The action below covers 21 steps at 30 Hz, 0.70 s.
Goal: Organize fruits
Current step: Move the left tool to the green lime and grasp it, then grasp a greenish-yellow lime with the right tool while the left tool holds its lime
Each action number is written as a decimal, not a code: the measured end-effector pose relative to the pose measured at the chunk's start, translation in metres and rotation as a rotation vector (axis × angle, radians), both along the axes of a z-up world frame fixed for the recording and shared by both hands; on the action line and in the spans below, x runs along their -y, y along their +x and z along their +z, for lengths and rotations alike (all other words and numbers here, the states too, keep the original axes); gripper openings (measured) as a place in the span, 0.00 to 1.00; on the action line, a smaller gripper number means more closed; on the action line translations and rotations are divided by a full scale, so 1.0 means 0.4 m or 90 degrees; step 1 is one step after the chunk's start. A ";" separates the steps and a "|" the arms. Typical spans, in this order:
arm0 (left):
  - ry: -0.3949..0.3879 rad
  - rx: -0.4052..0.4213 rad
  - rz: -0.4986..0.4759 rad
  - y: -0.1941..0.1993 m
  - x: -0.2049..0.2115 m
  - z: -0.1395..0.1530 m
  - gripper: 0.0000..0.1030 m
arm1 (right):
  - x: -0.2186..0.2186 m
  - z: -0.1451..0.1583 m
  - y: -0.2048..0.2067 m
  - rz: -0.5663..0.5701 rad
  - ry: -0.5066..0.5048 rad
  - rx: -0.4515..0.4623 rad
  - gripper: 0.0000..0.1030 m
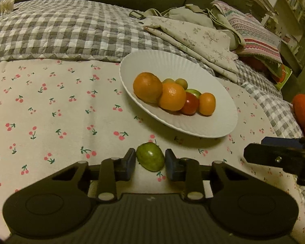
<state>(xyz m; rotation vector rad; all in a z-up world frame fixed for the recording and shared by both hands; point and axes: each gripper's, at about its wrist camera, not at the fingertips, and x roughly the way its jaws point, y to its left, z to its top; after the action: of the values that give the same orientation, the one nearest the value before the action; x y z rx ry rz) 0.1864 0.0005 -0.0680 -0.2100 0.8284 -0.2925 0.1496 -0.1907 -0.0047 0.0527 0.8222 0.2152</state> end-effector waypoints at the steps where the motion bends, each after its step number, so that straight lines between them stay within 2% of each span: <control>1: -0.001 -0.001 0.001 -0.001 -0.001 0.001 0.29 | 0.000 -0.001 0.000 0.001 0.000 0.000 0.56; 8: -0.016 -0.019 0.038 -0.008 -0.034 0.019 0.29 | -0.003 -0.008 0.003 0.006 -0.011 0.003 0.56; 14: 0.004 -0.033 0.078 -0.036 -0.074 0.049 0.29 | -0.009 -0.029 0.010 0.015 -0.010 -0.004 0.56; 21: 0.000 -0.051 0.100 -0.055 -0.105 0.077 0.29 | -0.041 -0.068 0.017 0.042 0.003 -0.026 0.56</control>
<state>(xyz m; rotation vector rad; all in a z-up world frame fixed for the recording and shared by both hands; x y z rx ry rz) 0.1644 0.0425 -0.0372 -0.2869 0.8850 -0.1370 0.1565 -0.1743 -0.0318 0.0349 0.8646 0.2800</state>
